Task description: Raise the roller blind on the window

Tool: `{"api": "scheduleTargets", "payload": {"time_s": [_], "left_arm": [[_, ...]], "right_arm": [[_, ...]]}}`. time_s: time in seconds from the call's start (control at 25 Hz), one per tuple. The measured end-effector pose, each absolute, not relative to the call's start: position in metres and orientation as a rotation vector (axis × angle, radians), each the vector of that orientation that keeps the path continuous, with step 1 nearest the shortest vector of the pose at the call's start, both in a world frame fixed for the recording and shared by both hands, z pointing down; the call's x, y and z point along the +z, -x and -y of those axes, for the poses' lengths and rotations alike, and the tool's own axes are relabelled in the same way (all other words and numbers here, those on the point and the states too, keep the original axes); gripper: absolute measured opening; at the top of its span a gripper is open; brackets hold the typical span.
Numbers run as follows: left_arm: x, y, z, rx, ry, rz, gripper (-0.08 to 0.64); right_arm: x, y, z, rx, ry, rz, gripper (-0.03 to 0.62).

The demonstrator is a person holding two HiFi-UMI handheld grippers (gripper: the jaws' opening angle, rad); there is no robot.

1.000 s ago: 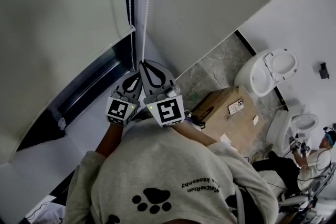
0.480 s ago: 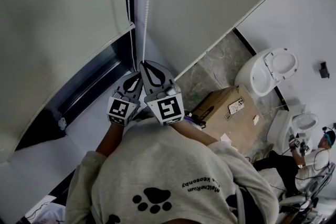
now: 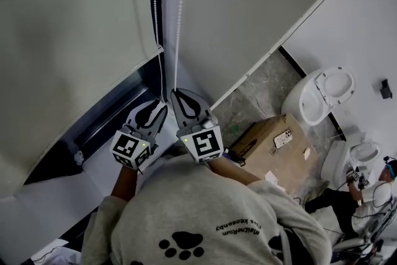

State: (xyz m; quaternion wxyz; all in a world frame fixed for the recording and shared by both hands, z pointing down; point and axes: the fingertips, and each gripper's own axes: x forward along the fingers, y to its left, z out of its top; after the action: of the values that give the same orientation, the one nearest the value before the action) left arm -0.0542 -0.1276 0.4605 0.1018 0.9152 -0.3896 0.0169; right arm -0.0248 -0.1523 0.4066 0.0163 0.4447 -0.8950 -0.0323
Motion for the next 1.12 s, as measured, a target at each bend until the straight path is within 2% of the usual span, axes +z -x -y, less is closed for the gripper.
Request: {"api": "scheduleTargets", "payload": {"time_s": [0.28, 0.44, 0.68, 0.88, 1.12], "left_arm": [[0.344, 0.052, 0.127, -0.06, -2.847, 1.081, 0.104], [0.305, 0.038, 0.134, -0.074, -2.9, 1.037, 0.104], [0.29, 0.027, 0.15, -0.03, -2.926, 1.025, 0.098], [0.288, 0.022, 0.156, 0.021, -2.948, 1.025, 0.012], [0.29, 0.028, 0.155, -0.03, -2.943, 1.089, 0.008]], "right_arm": [[0.408, 0.031, 0.146, -0.116, -1.343, 2.784, 0.014], [0.404, 0.032, 0.147, -0.12, -1.336, 2.782, 0.014], [0.405, 0.035, 0.146, -0.111, -1.326, 2.784, 0.014], [0.407, 0.035, 0.146, -0.116, -1.333, 2.779, 0.014], [0.411, 0.033, 0.148, -0.159, -1.336, 2.766, 0.014]]}}
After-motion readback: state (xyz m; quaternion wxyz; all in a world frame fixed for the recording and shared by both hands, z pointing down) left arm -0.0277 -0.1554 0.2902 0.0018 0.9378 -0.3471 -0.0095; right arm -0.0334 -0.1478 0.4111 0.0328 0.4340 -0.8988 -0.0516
